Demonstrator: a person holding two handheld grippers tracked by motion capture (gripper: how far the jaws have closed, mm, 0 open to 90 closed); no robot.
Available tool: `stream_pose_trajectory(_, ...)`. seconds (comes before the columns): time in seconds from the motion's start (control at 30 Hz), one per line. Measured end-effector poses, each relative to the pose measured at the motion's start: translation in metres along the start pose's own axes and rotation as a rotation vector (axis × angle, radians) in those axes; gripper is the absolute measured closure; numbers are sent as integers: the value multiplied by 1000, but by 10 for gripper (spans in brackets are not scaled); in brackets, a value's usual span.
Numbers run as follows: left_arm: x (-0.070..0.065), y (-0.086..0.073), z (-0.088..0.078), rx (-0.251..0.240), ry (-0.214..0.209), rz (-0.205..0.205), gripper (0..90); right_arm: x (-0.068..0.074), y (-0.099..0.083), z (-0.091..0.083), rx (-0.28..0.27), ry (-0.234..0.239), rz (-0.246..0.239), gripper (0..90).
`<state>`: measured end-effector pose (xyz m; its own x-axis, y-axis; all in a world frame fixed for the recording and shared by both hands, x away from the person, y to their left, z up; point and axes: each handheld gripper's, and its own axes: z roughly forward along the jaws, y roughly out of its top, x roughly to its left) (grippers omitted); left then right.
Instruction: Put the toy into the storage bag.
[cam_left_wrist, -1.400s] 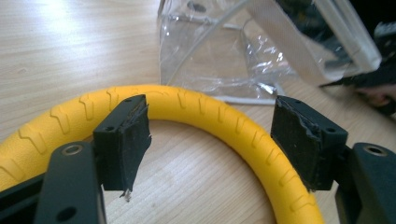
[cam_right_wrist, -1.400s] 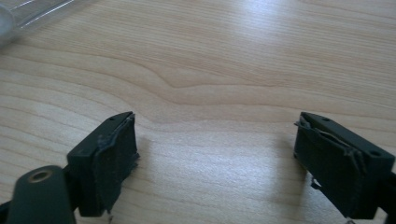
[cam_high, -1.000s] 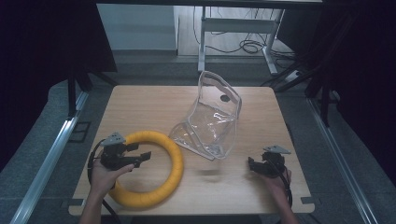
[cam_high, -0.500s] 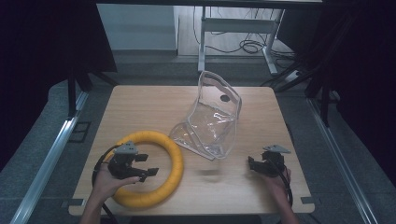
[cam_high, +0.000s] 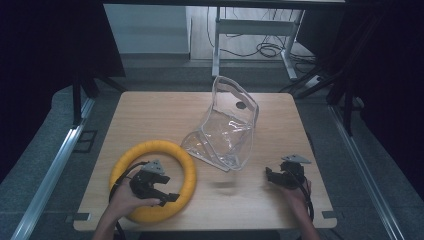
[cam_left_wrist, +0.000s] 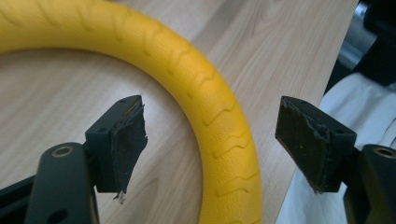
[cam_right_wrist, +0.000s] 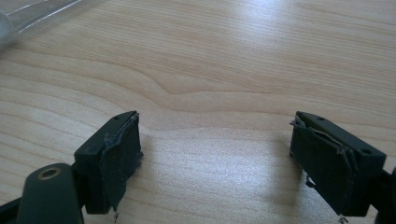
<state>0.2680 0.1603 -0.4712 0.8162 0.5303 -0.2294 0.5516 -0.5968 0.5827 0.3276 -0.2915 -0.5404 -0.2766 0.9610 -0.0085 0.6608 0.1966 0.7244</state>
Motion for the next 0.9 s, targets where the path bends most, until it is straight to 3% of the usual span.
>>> stream_pose_trajectory(0.23, -11, 2, 16, 97, -39, 54, 250, 0, 0, 0, 0, 0, 1, 162)
stream_pose_trajectory(0.4, -18, 3, 28, 161, -36, 74, 252, 0, 0, 0, -1, 0, 0, 163)
stream_pose_trajectory(0.57, -20, 4, 37, 204, 3, 60, 264, 0, 0, 0, -1, 0, -1, 163)
stream_pose_trajectory(0.8, -19, 4, 46, 248, 74, -3, 317, 0, 0, 0, 0, 0, 1, 163)
stream_pose_trajectory(0.9, -20, 4, 49, 263, 79, -9, 332, 0, 0, 0, 0, 0, 1, 163)
